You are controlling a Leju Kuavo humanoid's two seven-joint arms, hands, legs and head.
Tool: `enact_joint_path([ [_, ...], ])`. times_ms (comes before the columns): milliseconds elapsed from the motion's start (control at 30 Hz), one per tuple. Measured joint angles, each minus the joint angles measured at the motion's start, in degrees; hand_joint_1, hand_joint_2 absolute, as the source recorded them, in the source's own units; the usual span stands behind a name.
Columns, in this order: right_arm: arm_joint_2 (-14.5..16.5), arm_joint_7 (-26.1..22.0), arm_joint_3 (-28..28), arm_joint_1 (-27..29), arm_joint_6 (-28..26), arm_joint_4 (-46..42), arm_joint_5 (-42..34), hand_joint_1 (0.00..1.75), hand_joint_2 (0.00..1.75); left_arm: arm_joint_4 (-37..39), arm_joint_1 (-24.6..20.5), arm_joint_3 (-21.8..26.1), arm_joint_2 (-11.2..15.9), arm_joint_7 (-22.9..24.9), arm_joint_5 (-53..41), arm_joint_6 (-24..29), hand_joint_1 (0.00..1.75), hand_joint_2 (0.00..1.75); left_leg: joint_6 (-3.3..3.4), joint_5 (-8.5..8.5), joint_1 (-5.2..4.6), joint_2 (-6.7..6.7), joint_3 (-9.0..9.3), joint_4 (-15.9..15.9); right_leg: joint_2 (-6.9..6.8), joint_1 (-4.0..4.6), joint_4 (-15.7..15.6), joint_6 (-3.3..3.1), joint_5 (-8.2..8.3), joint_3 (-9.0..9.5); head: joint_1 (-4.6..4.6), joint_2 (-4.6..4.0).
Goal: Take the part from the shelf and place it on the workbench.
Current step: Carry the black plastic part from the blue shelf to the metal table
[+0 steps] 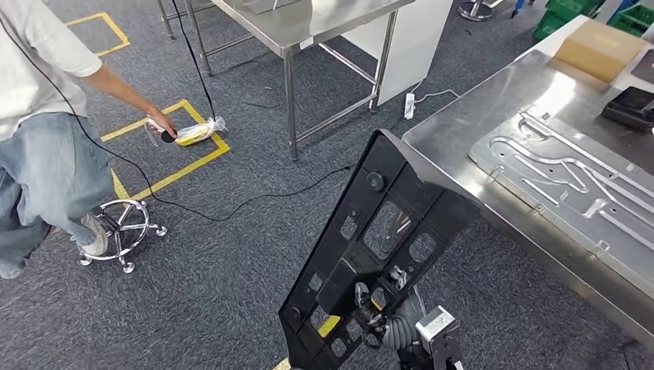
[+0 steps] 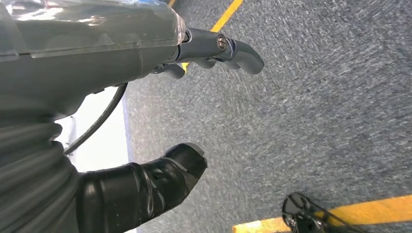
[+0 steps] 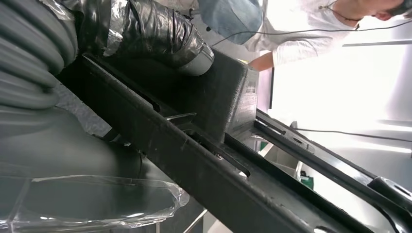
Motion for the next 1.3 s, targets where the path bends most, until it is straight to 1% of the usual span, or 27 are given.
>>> enact_joint_path([
  [33,0.0,0.0,0.0,0.0,0.0,0.0,0.0,1.75,1.75,0.0,0.1,0.0,0.0,0.0,0.0,0.0,0.00,1.75,0.20,-0.02,-0.07,0.70,0.01,0.0,-1.53,-0.02,3.4,0.29,-1.77,-1.64,0.04,0.00],
  [67,-0.1,0.0,0.0,0.0,0.0,-0.1,0.0,1.75,1.75,0.0,0.3,0.0,0.0,-0.1,-0.1,0.0,0.00,1.75,0.35,-0.09,-0.13,1.45,0.00,0.0,-2.23,-0.16,7.2,0.51,-3.46,-3.56,0.05,0.00],
  [100,-0.1,0.0,0.0,0.1,0.0,-0.1,0.0,1.75,1.75,0.0,0.3,0.0,0.0,-0.1,-0.1,0.0,0.00,1.75,0.39,-0.16,-0.18,2.17,0.01,0.0,-2.51,-0.31,10.3,0.66,-4.46,-5.12,0.06,0.00],
  [133,-0.2,0.0,0.0,0.2,0.0,-0.1,0.0,1.75,1.75,0.0,0.4,0.0,0.1,-0.1,-0.1,0.0,0.00,1.75,0.39,-0.27,-0.20,2.88,0.07,0.0,-2.62,-0.41,11.6,0.73,-4.43,-5.82,0.06,0.00],
  [167,-0.2,0.0,0.0,0.3,0.0,-0.1,0.0,1.75,1.75,0.0,0.4,0.0,0.1,-0.2,-0.1,0.0,0.00,1.75,0.33,-0.39,-0.21,3.56,0.20,0.0,-2.76,-0.46,10.8,0.70,-3.34,-5.42,0.06,0.00],
  [200,-0.2,0.1,0.0,0.3,0.1,-0.1,0.0,1.75,1.75,0.0,0.3,0.0,0.1,-0.2,-0.1,0.0,0.00,1.75,0.24,-0.55,-0.21,4.18,0.41,0.0,-3.14,-0.45,7.6,0.53,-1.38,-3.77,0.06,0.00],
  [267,-0.3,0.1,-0.1,0.3,0.2,-0.1,0.0,1.75,1.75,0.0,0.3,0.0,0.1,-0.2,-0.4,-0.1,0.00,1.75,-0.12,-0.94,-0.36,5.35,0.96,-0.1,-5.22,-0.01,-0.5,-0.16,1.84,0.41,0.05,0.00],
  [333,-0.3,0.2,-0.1,0.3,0.2,-0.3,0.0,1.75,1.75,0.0,0.2,0.0,0.0,-0.2,-0.6,-0.2,0.00,1.75,-0.62,-1.21,-0.52,6.36,1.37,-0.2,-6.48,0.59,-4.4,-0.83,2.63,2.24,0.04,0.00],
  [400,-0.3,0.2,-0.1,0.3,0.3,-0.4,-0.1,1.75,1.75,0.0,0.1,0.0,0.0,-0.2,-0.7,-0.2,0.00,1.75,-1.21,-1.34,-0.60,7.31,1.84,-0.6,-5.46,0.73,-4.7,-1.32,2.68,2.24,0.04,0.00],
  [467,-0.4,0.2,-0.2,0.5,0.5,-0.5,-0.1,1.75,1.75,0.0,-0.1,0.0,0.1,-0.3,-0.7,-0.2,0.00,1.75,-1.73,-2.33,-0.53,5.99,1.88,0.3,-4.29,0.34,-5.5,-1.94,3.02,2.67,0.01,0.00],
  [500,-0.4,0.2,-0.3,0.5,0.6,-0.5,-0.2,1.75,1.75,0.0,-0.1,0.0,0.1,-0.4,-0.7,-0.2,0.00,1.75,-1.89,-3.61,-0.46,4.52,1.14,2.2,-3.75,0.10,-5.9,-2.28,3.19,2.91,0.00,0.00],
  [567,-0.4,0.2,-0.3,0.5,0.9,-0.6,-0.2,1.75,1.75,0.0,0.1,0.0,0.1,-0.4,-0.8,-0.3,0.00,1.75,-2.05,-7.23,-0.31,1.84,-2.25,9.2,-2.58,-0.01,-6.1,-2.71,3.25,3.06,-0.03,0.00],
  [600,-0.4,0.2,-0.3,0.5,1.0,-0.6,-0.2,1.75,1.75,0.0,0.2,0.0,0.1,-0.4,-0.8,-0.3,0.00,1.75,-2.13,-8.50,-0.29,1.38,-4.10,12.8,-1.86,0.02,-6.0,-2.80,3.21,3.05,-0.03,0.00],
  [633,-0.4,0.3,-0.3,0.6,1.1,-0.6,-0.2,1.75,1.75,0.0,0.3,0.0,0.1,-0.5,-0.8,-0.3,0.00,1.75,-2.19,-8.78,-0.29,1.21,-5.38,15.0,-1.06,0.05,-5.9,-2.82,3.17,3.06,-0.03,0.00],
  [667,-0.4,0.3,-0.3,0.6,1.1,-0.6,-0.2,1.75,1.75,0.0,0.4,0.0,0.1,-0.5,-0.9,-0.4,0.00,1.75,-2.22,-7.85,-0.27,1.15,-5.71,15.0,-0.22,0.04,-5.8,-2.81,3.11,3.07,-0.03,0.00],
  [700,-0.4,0.3,-0.3,0.7,1.1,-0.6,-0.2,1.75,1.75,0.0,0.5,0.0,0.1,-0.5,-0.9,-0.5,0.00,1.75,-2.21,-5.89,-0.23,0.98,-5.00,12.9,0.66,0.00,-5.5,-2.71,3.01,3.09,-0.03,0.00],
  [733,-0.4,0.3,-0.3,0.7,1.1,-0.6,-0.2,1.75,1.75,0.0,0.5,0.0,0.1,-0.5,-1.0,-0.5,0.00,1.75,-2.16,-3.47,-0.15,0.34,-3.56,9.2,1.48,-0.05,-5.2,-2.53,2.85,3.08,-0.03,0.00],
  [800,-0.4,0.3,-0.4,0.7,1.1,-0.6,-0.3,1.75,1.75,0.0,0.5,0.0,0.1,-0.5,-1.1,-0.6,0.00,1.75,-1.93,-0.66,-0.02,-1.84,-0.98,2.8,2.91,0.03,-4.4,-1.98,2.48,2.75,-0.02,0.00],
  [867,-0.4,0.3,-0.4,0.8,1.2,-0.7,-0.4,1.75,1.75,0.0,0.4,0.0,0.1,-0.5,-1.1,-0.7,0.00,1.75,-1.54,-0.51,-0.09,-2.73,-0.27,1.0,3.98,0.06,-4.1,-1.35,2.45,2.25,0.00,0.00],
  [933,-0.4,0.3,-0.5,0.9,1.3,-0.7,-0.6,1.75,1.75,0.0,0.1,0.0,0.1,-0.5,-1.1,-0.7,0.00,1.75,-0.91,-0.20,-0.09,-1.55,-0.15,0.7,4.59,-0.09,-4.1,-0.74,2.61,1.98,-0.01,0.00],
  [1000,-0.4,0.3,-0.7,1.0,1.4,-0.8,-0.7,1.75,1.75,0.0,0.0,0.0,0.0,-0.5,-1.1,-0.8,0.00,1.75,-0.12,0.08,0.01,-0.16,0.09,0.2,1.78,0.04,-1.9,-0.15,1.26,0.88,0.05,0.00],
  [1067,-0.5,0.3,-0.8,1.0,1.6,-1.0,-0.7,1.75,1.75,0.0,0.3,0.0,-0.1,-0.5,-1.1,-0.8,0.00,1.75,0.46,0.04,-0.08,1.29,0.22,0.0,-1.82,0.02,4.3,0.34,-1.97,-2.18,0.10,0.00],
  [1133,-0.5,0.3,-0.9,1.1,1.7,-1.0,-0.7,1.75,1.75,0.0,0.4,0.0,-0.1,-0.5,-1.1,-0.9,0.00,1.75,0.65,-0.16,-0.19,2.75,0.27,0.0,-2.55,-0.38,10.5,0.70,-4.10,-5.41,0.08,0.00],
  [1167,-0.6,0.3,-0.9,1.1,1.8,-1.0,-0.7,1.75,1.75,0.0,0.4,0.0,-0.1,-0.5,-1.1,-0.9,0.00,1.75,0.62,-0.28,-0.21,3.46,0.37,0.0,-2.66,-0.52,11.3,0.81,-3.76,-5.90,0.08,0.00],
  [1200,-0.6,0.3,-1.0,1.1,1.9,-1.0,-0.7,1.75,1.75,0.0,0.4,0.0,-0.1,-0.5,-1.1,-0.9,0.00,1.75,0.52,-0.45,-0.22,4.13,0.55,0.0,-2.88,-0.61,9.7,0.83,-2.32,-5.13,0.09,0.00],
  [1233,-0.6,0.3,-1.0,1.2,1.9,-1.0,-0.7,1.75,1.75,0.0,0.4,0.0,-0.1,-0.5,-1.1,-0.9,0.00,1.75,0.37,-0.64,-0.22,4.76,0.83,0.0,-3.46,-0.60,6.2,0.71,-0.22,-3.31,0.09,0.00],
  [1300,-0.7,0.3,-1.0,1.1,2.0,-1.0,-0.7,1.75,1.75,0.0,0.4,0.0,-0.2,-0.5,-1.1,-0.9,0.00,1.75,-0.07,-1.08,-0.35,5.92,1.44,0.0,-5.89,-0.08,-1.5,0.07,2.58,0.66,0.08,0.00],
])
